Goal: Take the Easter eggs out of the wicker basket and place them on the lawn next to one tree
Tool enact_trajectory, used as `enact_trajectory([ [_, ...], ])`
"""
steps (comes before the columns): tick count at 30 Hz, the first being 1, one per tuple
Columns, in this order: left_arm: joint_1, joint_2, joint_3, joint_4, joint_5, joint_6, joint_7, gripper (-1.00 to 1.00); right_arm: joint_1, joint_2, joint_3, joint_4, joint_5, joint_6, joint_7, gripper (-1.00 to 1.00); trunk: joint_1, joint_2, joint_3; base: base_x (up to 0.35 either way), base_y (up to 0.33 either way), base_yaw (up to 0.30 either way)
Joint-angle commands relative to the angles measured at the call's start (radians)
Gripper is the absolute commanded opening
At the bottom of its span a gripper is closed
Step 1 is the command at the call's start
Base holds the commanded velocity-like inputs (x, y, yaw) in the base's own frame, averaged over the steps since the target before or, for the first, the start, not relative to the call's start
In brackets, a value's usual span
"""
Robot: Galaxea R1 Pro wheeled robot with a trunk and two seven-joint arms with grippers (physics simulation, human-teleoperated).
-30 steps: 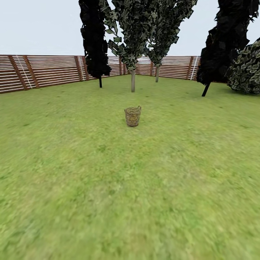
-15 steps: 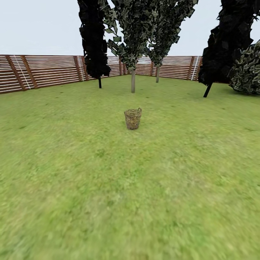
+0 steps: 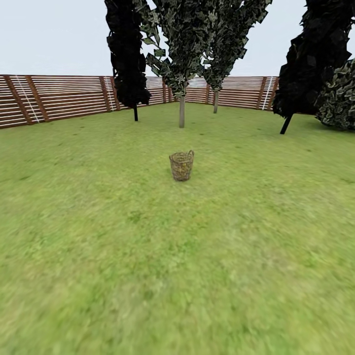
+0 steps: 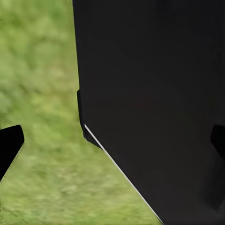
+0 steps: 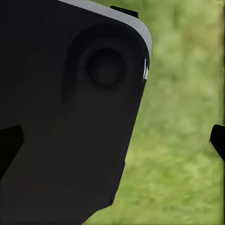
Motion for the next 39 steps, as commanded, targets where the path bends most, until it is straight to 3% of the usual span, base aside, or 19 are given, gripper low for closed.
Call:
enact_trajectory([
  [1, 0.001, 0.000, 0.000, -0.002, 0.000, -0.001, -0.001, 1.00, -0.001, 0.000, 0.000, 0.001, 0.006, -0.003, -0.001, 1.00, 0.001, 0.000, -0.001, 0.334, 0.000, 0.000],
  [39, 0.001, 0.000, 0.000, -0.002, 0.000, -0.001, 0.001, 1.00, -0.001, 0.000, 0.000, 0.002, 0.006, -0.003, -0.001, 1.00, 0.001, 0.000, -0.001, 0.334, 0.000, 0.000],
])
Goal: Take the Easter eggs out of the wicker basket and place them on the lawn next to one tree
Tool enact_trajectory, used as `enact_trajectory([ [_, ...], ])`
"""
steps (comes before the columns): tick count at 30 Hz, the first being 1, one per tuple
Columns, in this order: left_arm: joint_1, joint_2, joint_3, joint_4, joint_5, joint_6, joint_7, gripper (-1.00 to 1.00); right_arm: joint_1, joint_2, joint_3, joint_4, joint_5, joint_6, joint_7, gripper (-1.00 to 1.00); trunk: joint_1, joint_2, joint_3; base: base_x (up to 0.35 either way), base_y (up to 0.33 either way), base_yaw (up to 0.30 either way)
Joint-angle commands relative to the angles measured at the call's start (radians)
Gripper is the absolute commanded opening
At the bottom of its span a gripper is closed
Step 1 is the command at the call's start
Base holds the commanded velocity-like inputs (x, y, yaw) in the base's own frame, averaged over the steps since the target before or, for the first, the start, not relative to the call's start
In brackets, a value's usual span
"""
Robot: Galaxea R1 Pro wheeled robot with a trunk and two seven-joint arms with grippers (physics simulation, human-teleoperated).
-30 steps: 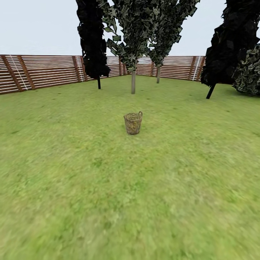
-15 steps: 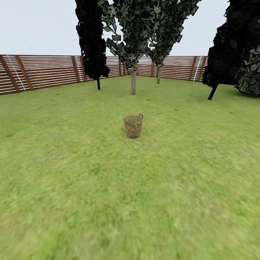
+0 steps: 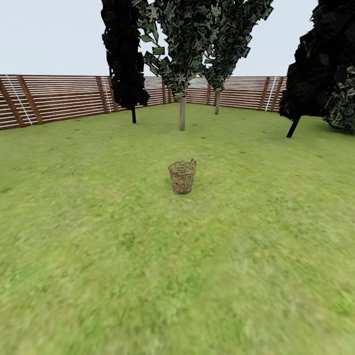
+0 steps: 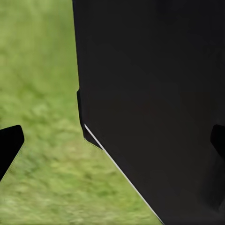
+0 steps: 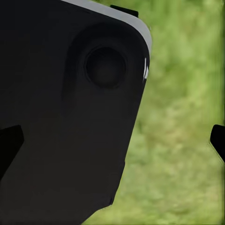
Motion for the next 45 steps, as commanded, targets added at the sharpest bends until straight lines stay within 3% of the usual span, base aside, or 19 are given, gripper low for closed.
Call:
enact_trajectory([
  [1, 0.001, 0.001, 0.000, -0.002, 0.000, -0.001, -0.001, 1.00, -0.001, 0.000, 0.000, 0.001, 0.006, -0.003, -0.002, 1.00, 0.001, 0.000, -0.001, 0.334, 0.000, 0.000],
  [45, 0.001, 0.001, 0.000, -0.002, 0.001, -0.002, 0.000, 1.00, -0.001, 0.000, -0.001, 0.001, 0.006, -0.004, -0.001, 1.00, 0.001, 0.000, -0.001, 0.334, 0.000, -0.003],
])
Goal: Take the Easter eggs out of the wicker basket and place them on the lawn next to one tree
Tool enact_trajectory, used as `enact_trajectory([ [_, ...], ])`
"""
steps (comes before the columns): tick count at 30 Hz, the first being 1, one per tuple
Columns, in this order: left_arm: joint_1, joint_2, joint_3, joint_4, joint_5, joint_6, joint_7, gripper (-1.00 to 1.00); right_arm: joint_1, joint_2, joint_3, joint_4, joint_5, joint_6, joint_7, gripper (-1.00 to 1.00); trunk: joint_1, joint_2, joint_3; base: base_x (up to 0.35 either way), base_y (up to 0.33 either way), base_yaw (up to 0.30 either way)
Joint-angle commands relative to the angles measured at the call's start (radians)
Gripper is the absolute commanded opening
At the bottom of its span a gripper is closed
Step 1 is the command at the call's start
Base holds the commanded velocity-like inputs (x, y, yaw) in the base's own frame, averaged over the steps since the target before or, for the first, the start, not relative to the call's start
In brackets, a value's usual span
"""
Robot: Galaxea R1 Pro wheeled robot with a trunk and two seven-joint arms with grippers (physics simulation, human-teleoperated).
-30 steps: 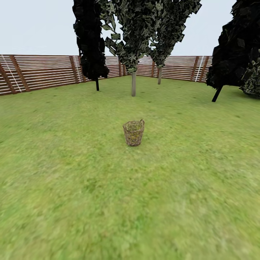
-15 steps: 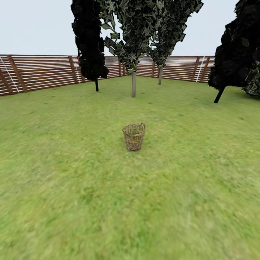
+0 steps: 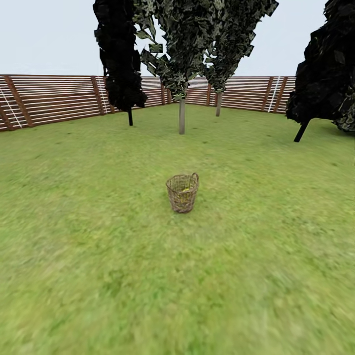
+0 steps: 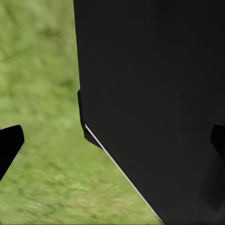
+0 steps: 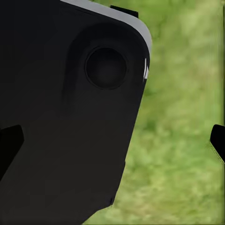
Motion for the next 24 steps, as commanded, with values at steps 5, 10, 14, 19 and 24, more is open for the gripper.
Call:
enact_trajectory([
  [5, 0.001, 0.000, 0.000, -0.002, 0.000, -0.001, 0.000, 1.00, -0.001, 0.000, 0.000, 0.001, 0.006, -0.003, -0.002, 1.00, 0.001, 0.000, -0.001, 0.334, 0.000, -0.167],
  [10, 0.001, 0.000, 0.000, -0.002, 0.000, -0.001, 0.000, 1.00, -0.001, 0.000, 0.001, 0.001, 0.006, -0.003, -0.002, 1.00, 0.001, 0.000, -0.001, 0.334, 0.000, -0.034],
  [14, 0.001, 0.000, 0.000, -0.002, 0.000, -0.001, 0.000, 1.00, -0.001, 0.000, 0.001, 0.001, 0.006, -0.002, -0.002, 1.00, 0.001, 0.000, -0.001, 0.334, 0.000, -0.003],
  [19, 0.001, 0.000, 0.000, -0.002, 0.000, -0.001, 0.000, 1.00, -0.001, 0.000, 0.001, 0.001, 0.006, -0.003, -0.002, 1.00, 0.001, 0.000, -0.001, 0.334, 0.000, 0.000],
  [24, 0.001, 0.000, 0.000, -0.002, 0.000, -0.001, 0.000, 1.00, -0.001, 0.000, 0.002, 0.001, 0.006, -0.003, -0.001, 1.00, 0.001, 0.000, -0.001, 0.334, 0.000, 0.000],
])
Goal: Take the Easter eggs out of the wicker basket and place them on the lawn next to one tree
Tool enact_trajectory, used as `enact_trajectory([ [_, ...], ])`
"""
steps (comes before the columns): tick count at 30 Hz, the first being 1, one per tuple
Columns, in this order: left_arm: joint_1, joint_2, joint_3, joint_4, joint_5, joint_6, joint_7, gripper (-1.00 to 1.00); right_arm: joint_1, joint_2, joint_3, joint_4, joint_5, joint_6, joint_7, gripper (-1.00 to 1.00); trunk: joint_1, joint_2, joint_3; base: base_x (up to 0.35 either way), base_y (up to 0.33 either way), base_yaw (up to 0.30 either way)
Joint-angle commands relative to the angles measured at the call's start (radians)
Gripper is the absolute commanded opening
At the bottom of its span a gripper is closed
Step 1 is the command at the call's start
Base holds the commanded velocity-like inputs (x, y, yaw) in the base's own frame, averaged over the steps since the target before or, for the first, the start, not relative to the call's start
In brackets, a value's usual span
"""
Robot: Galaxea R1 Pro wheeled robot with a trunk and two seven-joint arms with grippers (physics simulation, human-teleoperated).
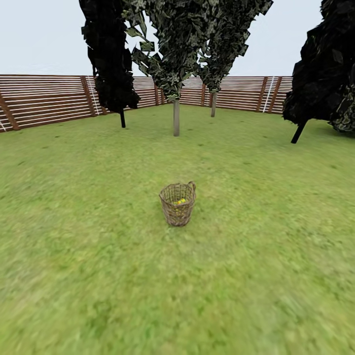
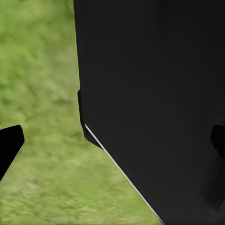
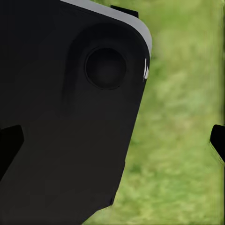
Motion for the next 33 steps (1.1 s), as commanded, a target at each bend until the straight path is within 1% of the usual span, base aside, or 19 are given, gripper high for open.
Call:
enact_trajectory([
  [1, 0.001, 0.000, 0.000, -0.002, 0.000, -0.001, 0.000, 1.00, -0.001, 0.000, 0.000, 0.001, 0.006, -0.003, -0.001, 1.00, 0.001, 0.000, -0.001, 0.334, 0.000, 0.000],
  [33, 0.000, -0.001, 0.000, -0.002, 0.001, -0.001, 0.000, 1.00, -0.001, 0.000, 0.002, 0.002, 0.006, -0.002, -0.002, 1.00, 0.001, 0.000, -0.001, 0.334, 0.000, 0.000],
])
